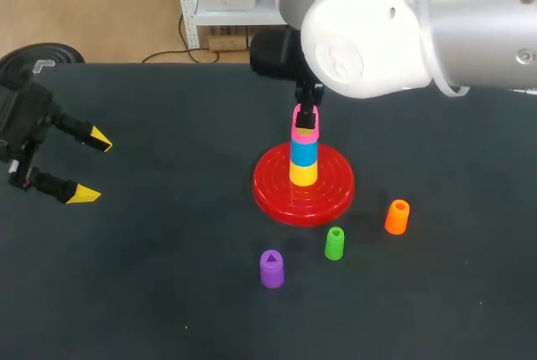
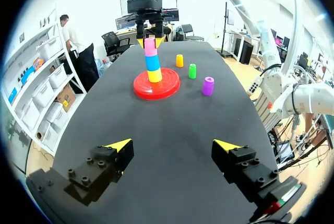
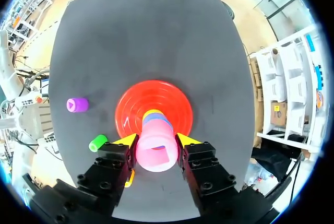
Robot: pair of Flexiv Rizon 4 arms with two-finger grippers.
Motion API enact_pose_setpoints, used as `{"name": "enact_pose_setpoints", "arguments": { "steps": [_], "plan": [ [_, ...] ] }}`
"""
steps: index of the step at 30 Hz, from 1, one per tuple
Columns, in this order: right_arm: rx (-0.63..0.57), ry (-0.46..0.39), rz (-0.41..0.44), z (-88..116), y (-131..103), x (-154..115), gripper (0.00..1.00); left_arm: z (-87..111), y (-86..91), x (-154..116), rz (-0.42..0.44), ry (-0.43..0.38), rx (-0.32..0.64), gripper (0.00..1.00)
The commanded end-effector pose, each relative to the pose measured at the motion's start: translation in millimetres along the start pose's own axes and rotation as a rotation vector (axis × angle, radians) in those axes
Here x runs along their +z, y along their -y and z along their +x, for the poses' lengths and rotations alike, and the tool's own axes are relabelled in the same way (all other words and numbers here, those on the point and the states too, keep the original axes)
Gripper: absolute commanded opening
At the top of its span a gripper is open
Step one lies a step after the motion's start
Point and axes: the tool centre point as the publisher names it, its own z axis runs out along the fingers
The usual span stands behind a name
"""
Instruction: Pick up and stack the cylinders on the red base in this order: pink,purple,orange,green
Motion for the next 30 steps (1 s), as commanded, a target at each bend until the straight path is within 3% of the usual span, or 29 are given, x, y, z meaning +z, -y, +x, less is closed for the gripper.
{"name": "enact_pose_setpoints", "arguments": {
  "steps": [1, 19, 30],
  "plan": [
    [-0.003, -0.006, -0.016, -1.7, 3.1, 9.5, 0.00, 1.2, 0.4, 0.4, -0.003, 0.003, 0.003, 1.00],
    [-0.010, -0.002, -0.011, -1.4, 9.6, 2.1, 0.00, 1.2, 0.4, 0.4, -0.003, 0.003, 0.003, 1.00],
    [-0.008, 0.006, -0.035, -1.9, 10.3, 12.5, 0.00, 1.2, 0.4, 0.4, -0.003, 0.003, 0.003, 1.00]
  ]
}}
